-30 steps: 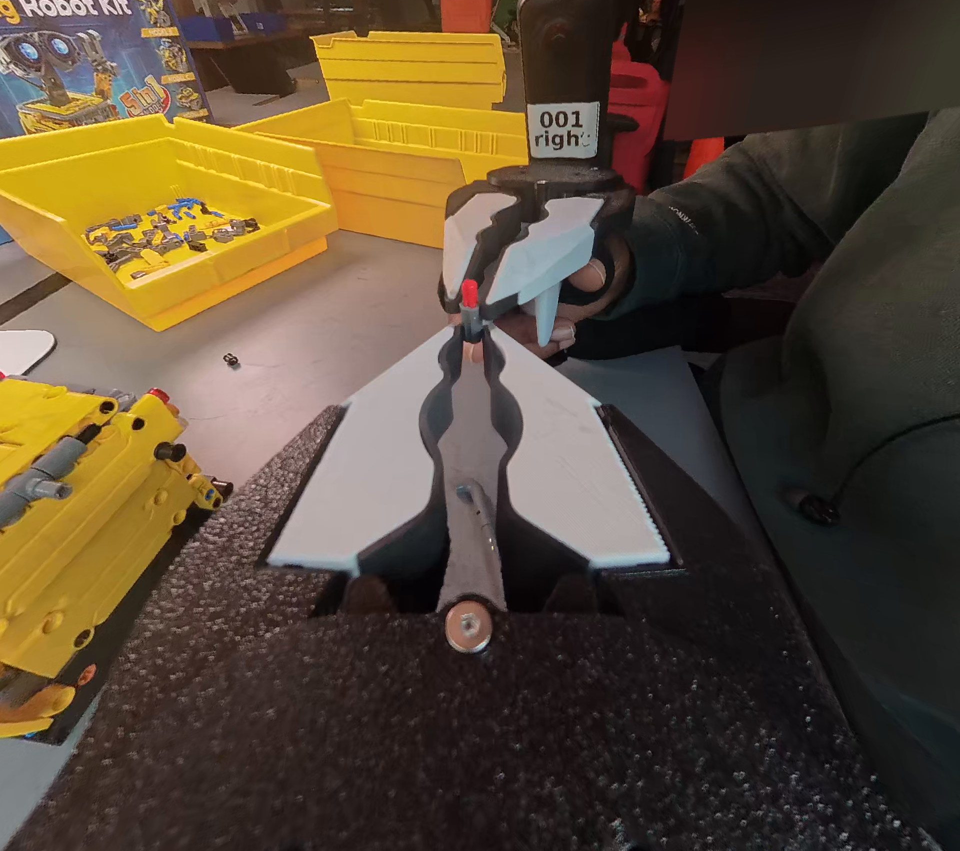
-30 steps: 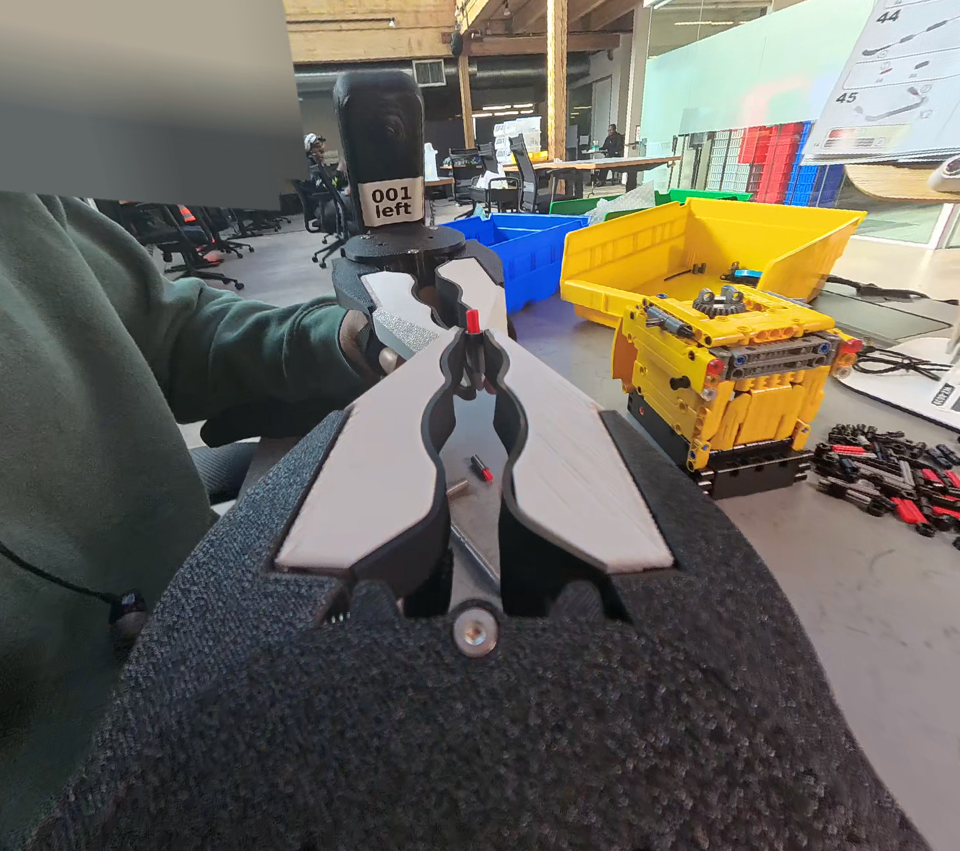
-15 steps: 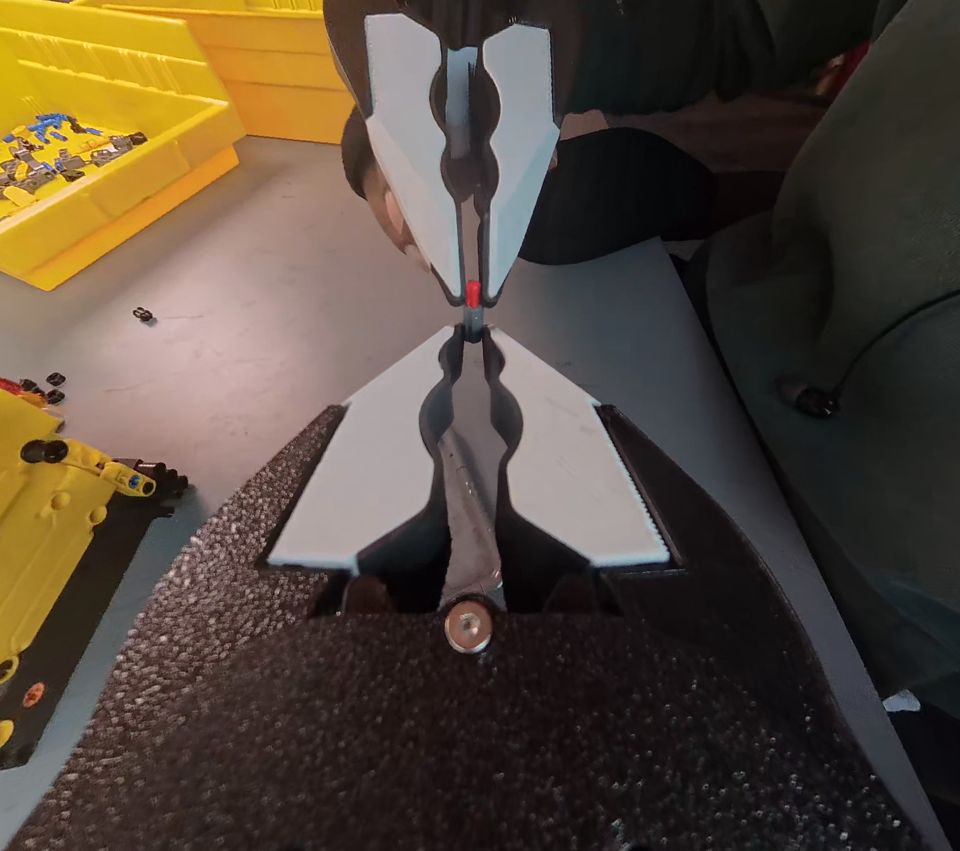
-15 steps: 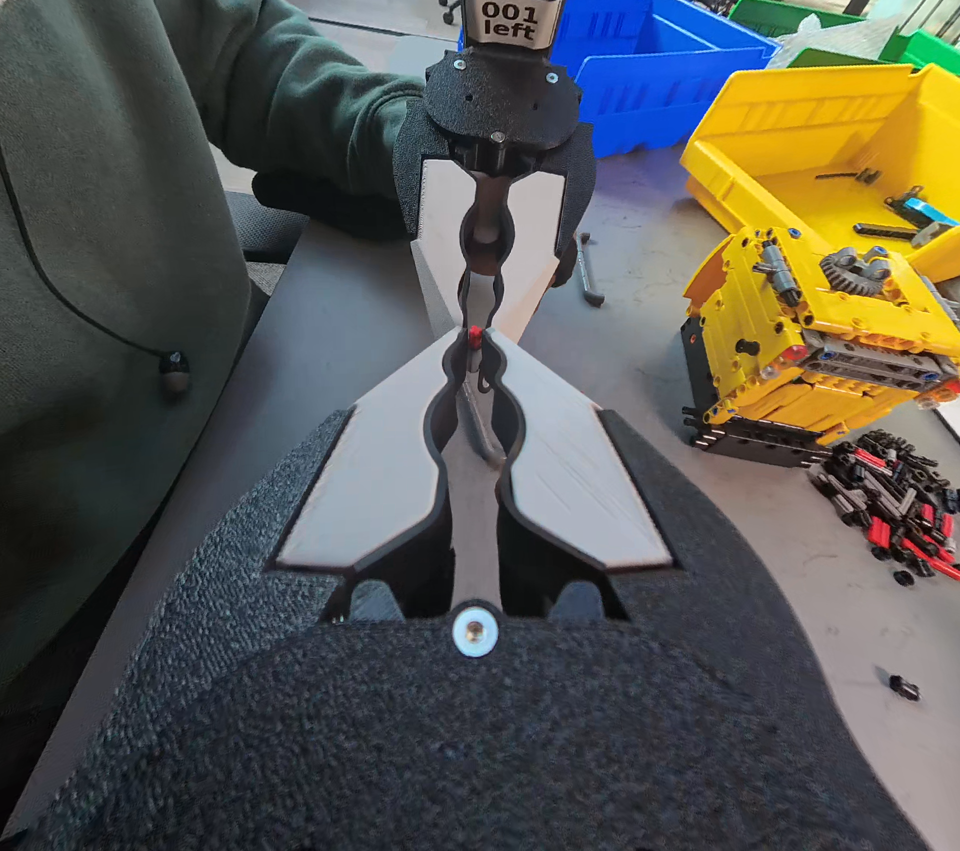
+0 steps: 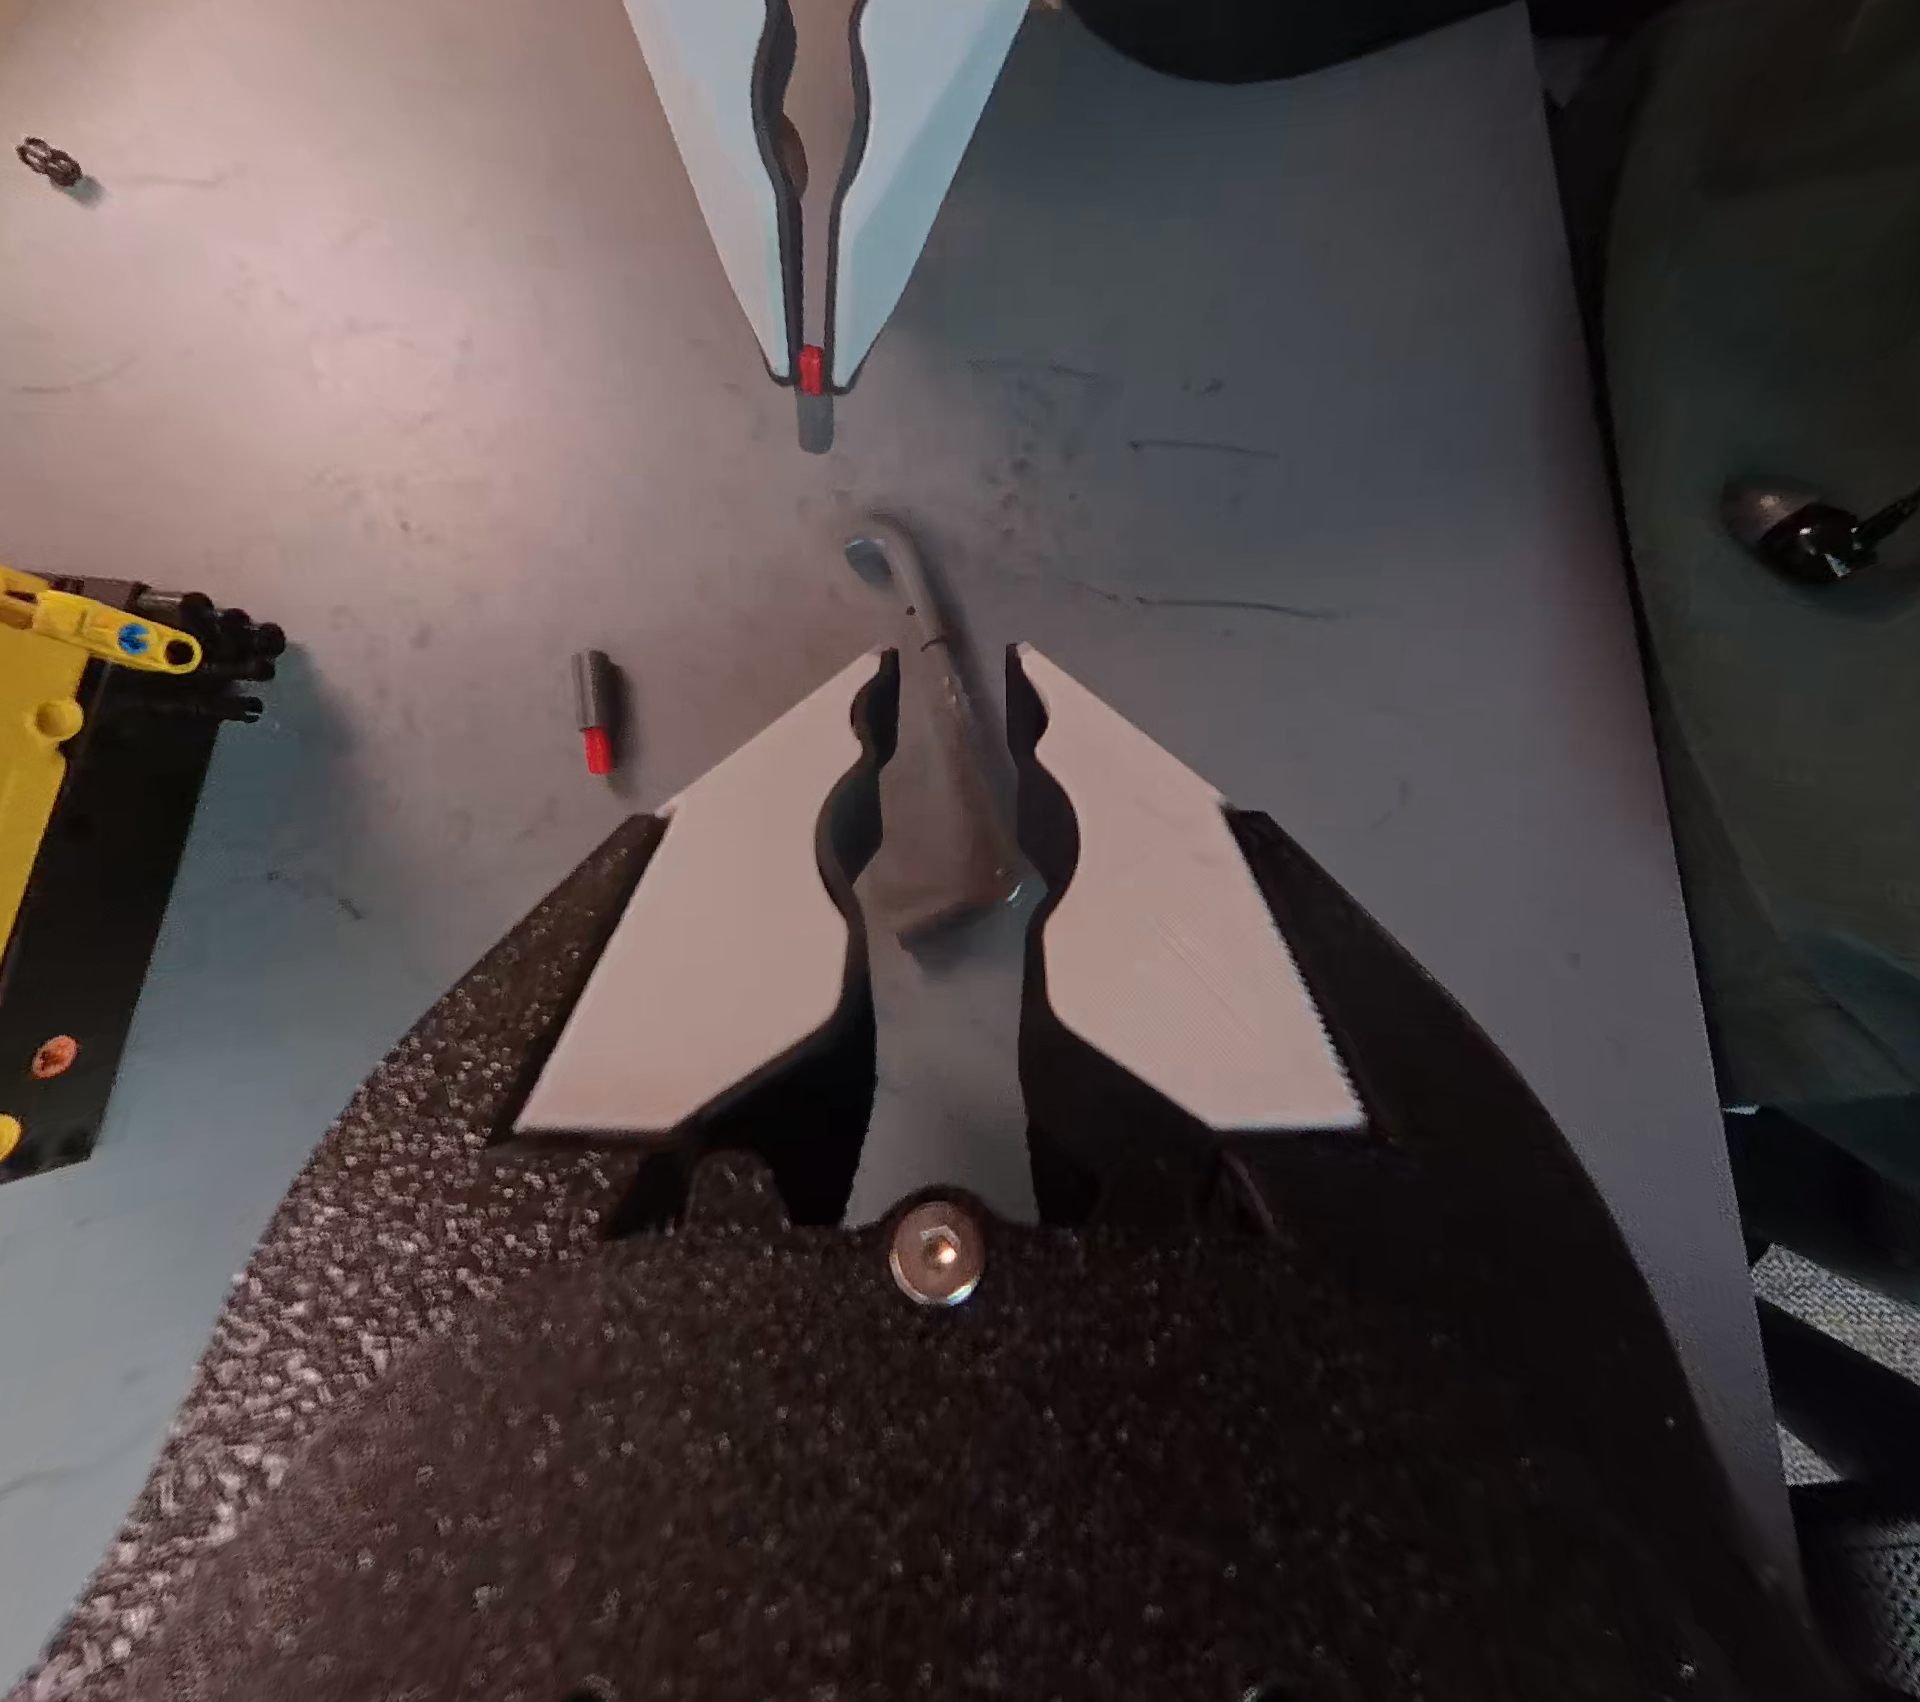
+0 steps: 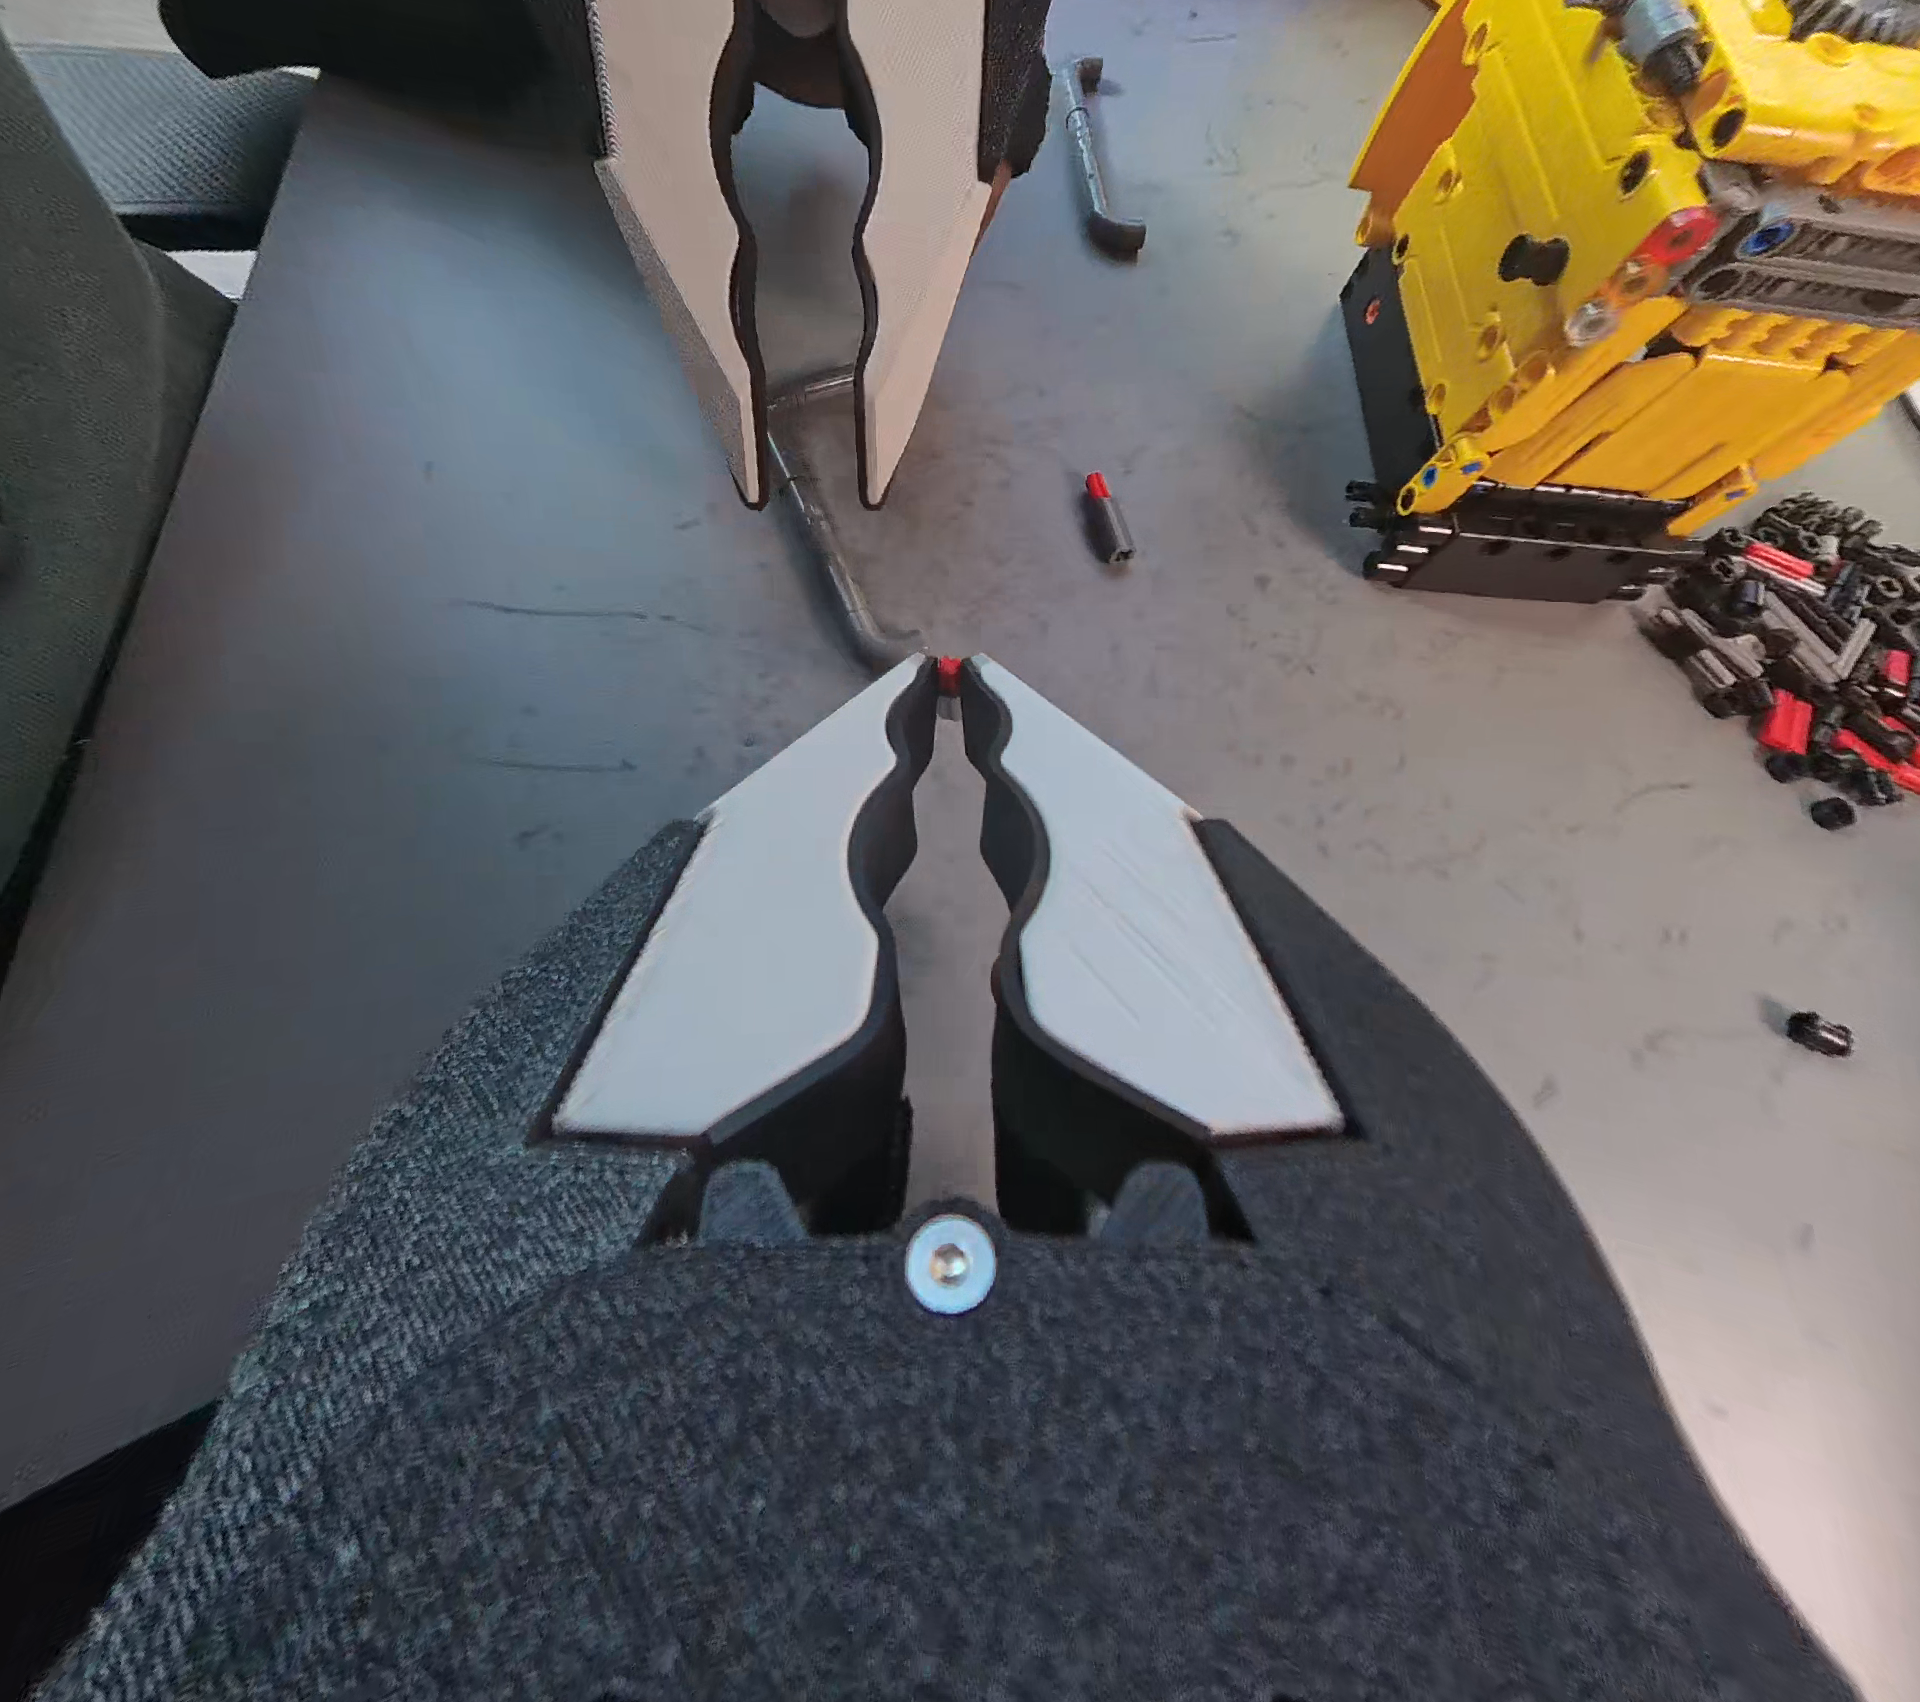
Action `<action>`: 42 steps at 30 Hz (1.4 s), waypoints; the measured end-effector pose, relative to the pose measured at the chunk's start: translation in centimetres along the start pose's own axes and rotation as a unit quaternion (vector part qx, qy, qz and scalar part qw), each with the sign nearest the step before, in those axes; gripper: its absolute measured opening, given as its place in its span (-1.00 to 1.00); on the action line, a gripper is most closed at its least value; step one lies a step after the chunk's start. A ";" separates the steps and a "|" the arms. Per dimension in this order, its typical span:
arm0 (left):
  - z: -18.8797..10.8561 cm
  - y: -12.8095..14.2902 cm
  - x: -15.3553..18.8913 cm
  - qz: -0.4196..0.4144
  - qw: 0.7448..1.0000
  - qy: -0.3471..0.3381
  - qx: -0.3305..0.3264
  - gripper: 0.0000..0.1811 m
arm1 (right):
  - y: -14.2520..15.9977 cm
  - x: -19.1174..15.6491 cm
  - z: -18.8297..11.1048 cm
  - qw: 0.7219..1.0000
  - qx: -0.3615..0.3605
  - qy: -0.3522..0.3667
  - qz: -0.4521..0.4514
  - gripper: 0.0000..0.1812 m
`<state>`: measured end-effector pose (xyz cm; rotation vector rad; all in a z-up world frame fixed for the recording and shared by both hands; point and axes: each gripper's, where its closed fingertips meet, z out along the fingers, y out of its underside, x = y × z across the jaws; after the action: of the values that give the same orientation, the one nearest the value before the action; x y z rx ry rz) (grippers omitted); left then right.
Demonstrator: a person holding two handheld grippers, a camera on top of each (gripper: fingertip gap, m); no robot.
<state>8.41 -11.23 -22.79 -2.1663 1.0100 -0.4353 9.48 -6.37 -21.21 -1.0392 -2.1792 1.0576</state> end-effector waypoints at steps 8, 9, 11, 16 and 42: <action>0.7 1.5 -0.1 -0.005 0.999 -0.003 -0.044 -0.91 | 1.3 -0.3 0.5 1.000 -0.019 -0.007 -0.009 -0.96; 0.7 1.5 -0.2 -0.013 0.999 0.000 -0.043 -0.92 | 1.3 -0.2 0.4 1.000 -0.018 -0.007 -0.008 -0.96; 0.7 1.3 -0.2 -0.031 0.999 0.012 -0.032 -0.94 | 1.3 -0.2 0.4 1.000 -0.017 -0.006 -0.008 -0.94; -0.3 -0.1 0.0 -0.076 0.995 0.055 0.020 -0.94 | 0.1 0.0 -0.7 1.000 0.007 0.002 -0.030 -0.74; 1.0 -0.1 0.2 -0.065 0.996 0.051 -0.030 -0.84 | 4.8 -1.4 -2.4 0.988 -0.126 -0.032 -0.079 -0.79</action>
<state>9.13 -10.94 -23.42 -2.2907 0.9514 -0.5891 13.95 -4.53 -23.89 -0.9289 -2.4489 0.7674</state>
